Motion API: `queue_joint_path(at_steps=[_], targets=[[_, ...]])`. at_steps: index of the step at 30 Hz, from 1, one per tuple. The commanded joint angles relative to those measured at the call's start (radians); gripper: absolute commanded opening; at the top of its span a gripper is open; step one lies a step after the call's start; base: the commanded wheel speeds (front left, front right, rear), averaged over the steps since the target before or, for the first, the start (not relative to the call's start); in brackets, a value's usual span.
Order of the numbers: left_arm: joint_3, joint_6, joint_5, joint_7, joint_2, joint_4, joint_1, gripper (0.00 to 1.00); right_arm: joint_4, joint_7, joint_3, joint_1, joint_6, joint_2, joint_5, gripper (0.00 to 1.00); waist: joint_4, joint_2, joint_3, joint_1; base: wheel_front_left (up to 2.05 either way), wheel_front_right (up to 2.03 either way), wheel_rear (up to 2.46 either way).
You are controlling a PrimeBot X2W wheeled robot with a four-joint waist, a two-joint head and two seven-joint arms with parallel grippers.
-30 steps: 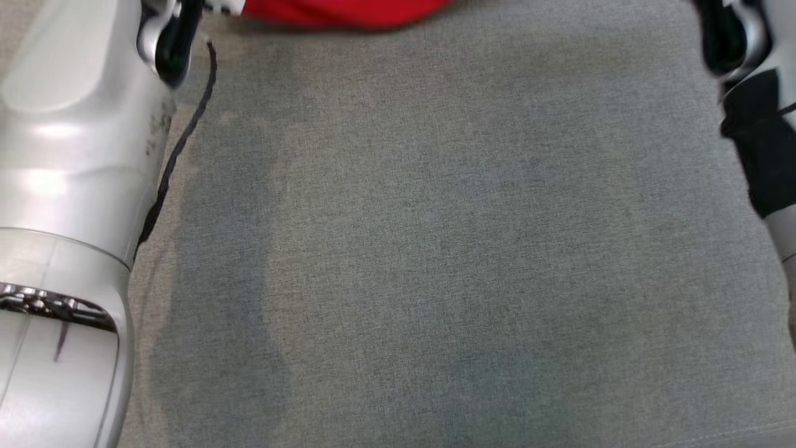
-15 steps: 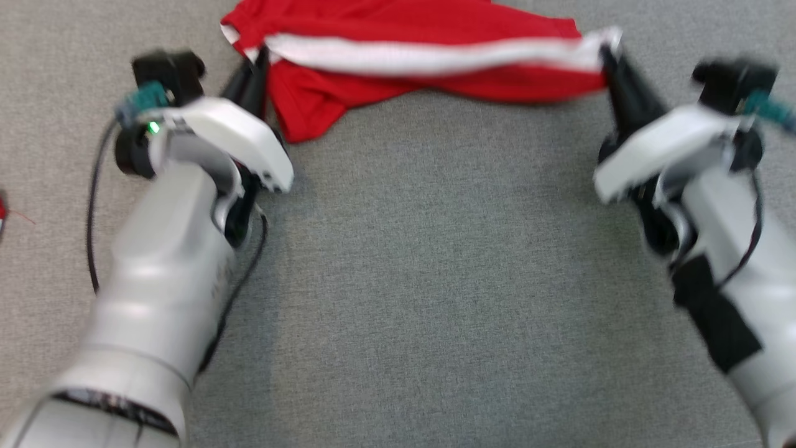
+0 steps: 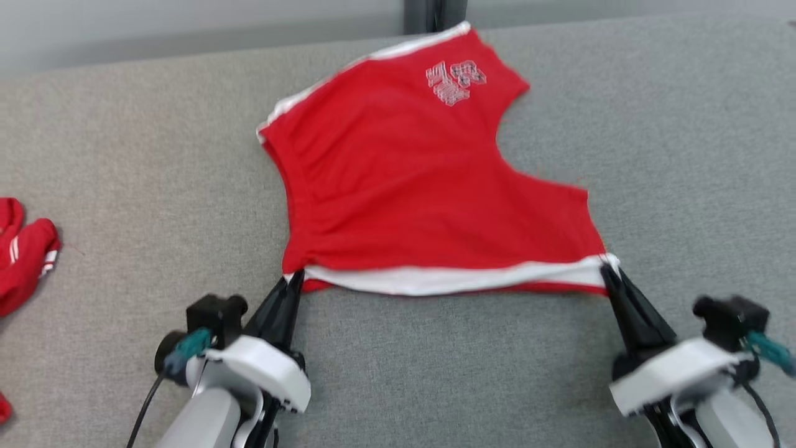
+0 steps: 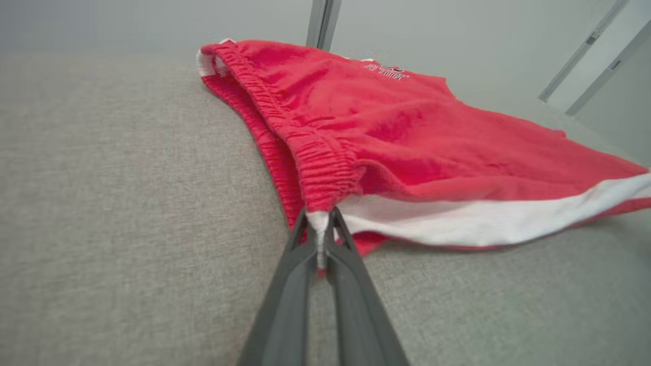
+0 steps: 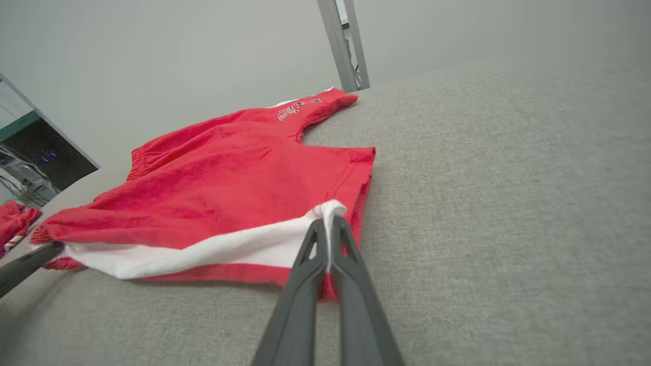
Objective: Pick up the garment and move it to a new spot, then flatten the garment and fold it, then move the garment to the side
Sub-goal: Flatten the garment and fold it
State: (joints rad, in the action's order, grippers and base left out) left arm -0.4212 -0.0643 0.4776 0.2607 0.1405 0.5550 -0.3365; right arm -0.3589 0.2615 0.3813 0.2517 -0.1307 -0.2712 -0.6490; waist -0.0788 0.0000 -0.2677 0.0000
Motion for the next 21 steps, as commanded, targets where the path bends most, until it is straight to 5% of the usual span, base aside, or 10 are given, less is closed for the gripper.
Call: queue_joint_path(at_steps=[1,15,21], targets=[[0.007,0.011,0.006,-0.004,0.008,-0.031,0.02,0.0,0.022,0.005,-0.013,-0.026,0.0,-0.01,0.012,0.0,0.0,0.0,0.033,0.0,0.0,0.0,0.0],[0.042,0.256,0.033,-0.299,0.165,-0.739,0.496,0.0,0.456,-0.181,-0.208,-0.432,0.0,0.067,0.154,0.0,-0.041,0.0,0.141,0.0,0.0,0.0,0.0],[0.046,0.29,0.04,-0.357,0.184,-0.844,0.524,0.0,0.494,-0.247,-0.265,-0.439,0.0,0.084,0.206,0.0,-0.028,0.0,0.141,0.0,0.0,0.0,0.0]])
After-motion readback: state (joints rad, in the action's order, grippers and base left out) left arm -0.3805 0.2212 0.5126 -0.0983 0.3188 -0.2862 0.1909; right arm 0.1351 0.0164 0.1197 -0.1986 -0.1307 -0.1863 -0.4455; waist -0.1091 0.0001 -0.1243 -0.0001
